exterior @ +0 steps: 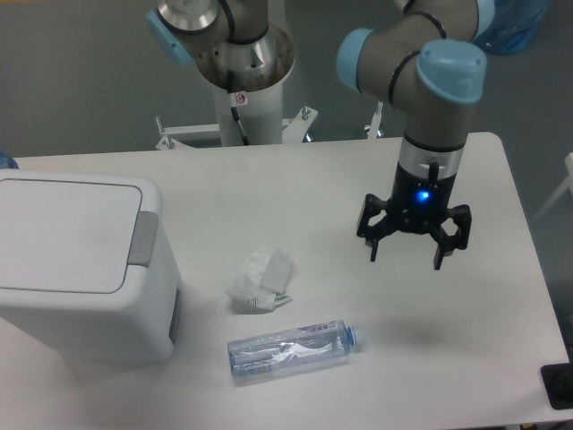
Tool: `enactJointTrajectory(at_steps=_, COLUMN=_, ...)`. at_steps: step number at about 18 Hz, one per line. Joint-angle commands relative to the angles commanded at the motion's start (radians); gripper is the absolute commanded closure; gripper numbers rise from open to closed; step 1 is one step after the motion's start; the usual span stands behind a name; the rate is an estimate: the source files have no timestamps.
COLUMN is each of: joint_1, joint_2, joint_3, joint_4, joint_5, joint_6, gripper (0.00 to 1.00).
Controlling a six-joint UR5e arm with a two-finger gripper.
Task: Open the trash can
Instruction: 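Move the open gripper over to the edge of the trash can lid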
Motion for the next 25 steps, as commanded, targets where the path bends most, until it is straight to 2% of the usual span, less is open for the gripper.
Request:
enactJointTrajectory(at_steps=5, joint_1=-0.023, joint_2=0.009, joint_3=0.022, joint_4=0.0, joint_5=-0.144, joint_6=-0.086, gripper=0.0)
enactJointTrajectory(at_steps=6, joint_1=-0.025, joint_2=0.024, joint_3=0.023, joint_4=0.0, joint_5=-0.161, joint_6=-0.097, gripper=0.0)
enactJointTrajectory(at_steps=7, joint_1=-0.032, joint_2=0.07, joint_3=0.012, joint_4=0.0, joint_5=-0.196, joint_6=-0.103, gripper=0.0)
enactJointTrajectory(at_steps=14, joint_1=-0.089, joint_2=0.094, joint_3=0.012, joint_4=0.003, joint_5=-0.195, joint_6=-0.123, gripper=0.0)
enactJointTrajectory(at_steps=17, joint_1=-0.107, joint_2=0.126, joint_3=0.015, joint_4=0.015, joint_5=-0.197, joint_6=-0.126, gripper=0.0)
enactJointTrajectory(at_steps=19, joint_1=-0.153, joint_2=0.129, joint_3=0.015, joint_4=0.014, joint_5=-0.197, joint_6=-0.126, gripper=0.0)
enactJointTrajectory(at_steps=22, joint_1=-0.228, joint_2=0.124, joint_3=-0.012, joint_4=0.014, joint_5=-0.194, joint_6=-0.135, gripper=0.0)
enactJointTrajectory(at_steps=25, joint_1=-0.259, joint_2=0.153, joint_3=-0.107, joint_4=0.017, joint_5=-0.163, joint_6=-0.137, gripper=0.0)
